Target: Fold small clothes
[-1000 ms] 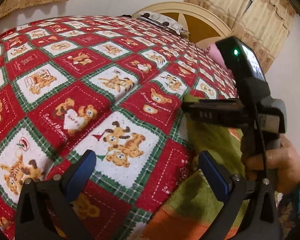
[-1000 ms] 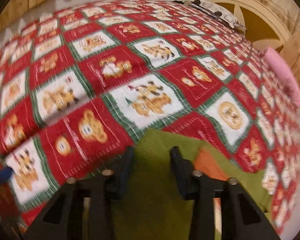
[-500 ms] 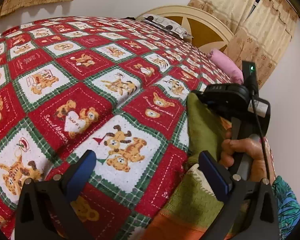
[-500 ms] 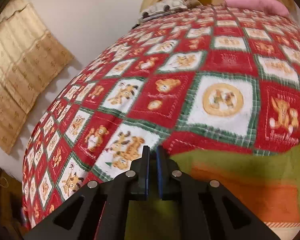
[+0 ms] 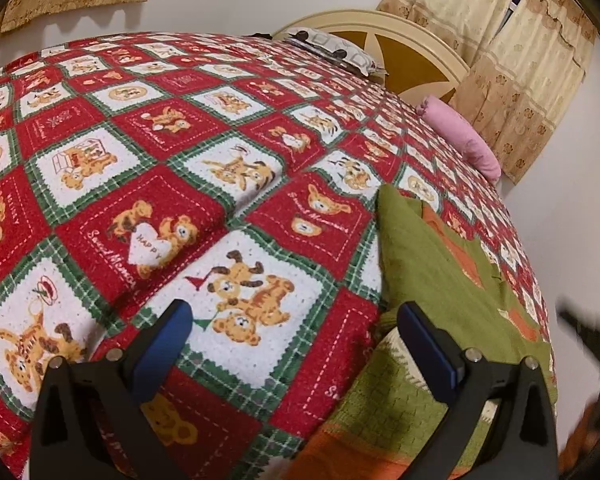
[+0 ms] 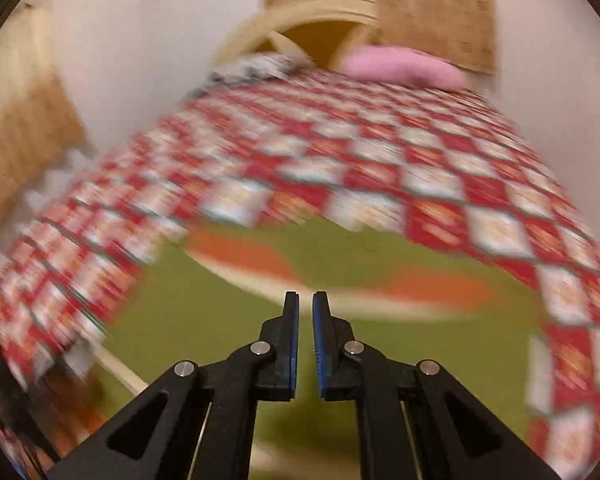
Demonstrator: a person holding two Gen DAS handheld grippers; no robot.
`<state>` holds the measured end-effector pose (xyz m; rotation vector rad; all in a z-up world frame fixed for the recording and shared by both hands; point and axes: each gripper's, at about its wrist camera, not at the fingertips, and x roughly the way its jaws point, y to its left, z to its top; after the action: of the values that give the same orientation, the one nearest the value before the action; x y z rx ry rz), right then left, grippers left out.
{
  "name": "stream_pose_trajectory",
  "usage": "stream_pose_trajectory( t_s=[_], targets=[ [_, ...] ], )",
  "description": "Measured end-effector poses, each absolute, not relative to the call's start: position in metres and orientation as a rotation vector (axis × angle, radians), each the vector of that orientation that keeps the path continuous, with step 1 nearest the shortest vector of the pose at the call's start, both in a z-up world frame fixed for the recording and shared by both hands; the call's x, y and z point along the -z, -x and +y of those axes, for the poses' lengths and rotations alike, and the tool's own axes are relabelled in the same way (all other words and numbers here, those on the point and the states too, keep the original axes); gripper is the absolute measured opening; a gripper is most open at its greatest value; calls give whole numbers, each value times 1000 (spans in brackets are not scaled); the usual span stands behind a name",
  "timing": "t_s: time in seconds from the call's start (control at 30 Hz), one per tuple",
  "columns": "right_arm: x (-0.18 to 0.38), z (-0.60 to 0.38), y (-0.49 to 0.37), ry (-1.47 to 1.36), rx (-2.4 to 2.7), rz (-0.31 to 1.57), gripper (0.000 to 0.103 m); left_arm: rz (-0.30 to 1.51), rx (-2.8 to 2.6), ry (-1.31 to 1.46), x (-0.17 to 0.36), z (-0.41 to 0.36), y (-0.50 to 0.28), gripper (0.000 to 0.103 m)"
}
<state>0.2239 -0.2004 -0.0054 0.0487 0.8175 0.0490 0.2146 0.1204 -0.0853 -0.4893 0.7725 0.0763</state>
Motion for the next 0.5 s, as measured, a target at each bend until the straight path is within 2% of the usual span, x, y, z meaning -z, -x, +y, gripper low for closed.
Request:
stream_pose_trajectory(
  t_s=[0.17,0.23,0.43,0.47,0.5],
  targets=[
    [55,-292,-177,-64,187,1031,6,785,-79,475,86,118,-217,103],
    [53,-323,-149,-272,146,995,6,796,-80,460,86,116,-218,103],
    [7,-330,-67,-338,126,784,8,845,12,399,83,115,-214,103],
    [1,-327,-54,-334,104,764,16,861,53,366,79,116,-208,103],
    [-4,-323,-37,-317,75,747,33,869,76,337,76,118,-203,103]
  ],
)
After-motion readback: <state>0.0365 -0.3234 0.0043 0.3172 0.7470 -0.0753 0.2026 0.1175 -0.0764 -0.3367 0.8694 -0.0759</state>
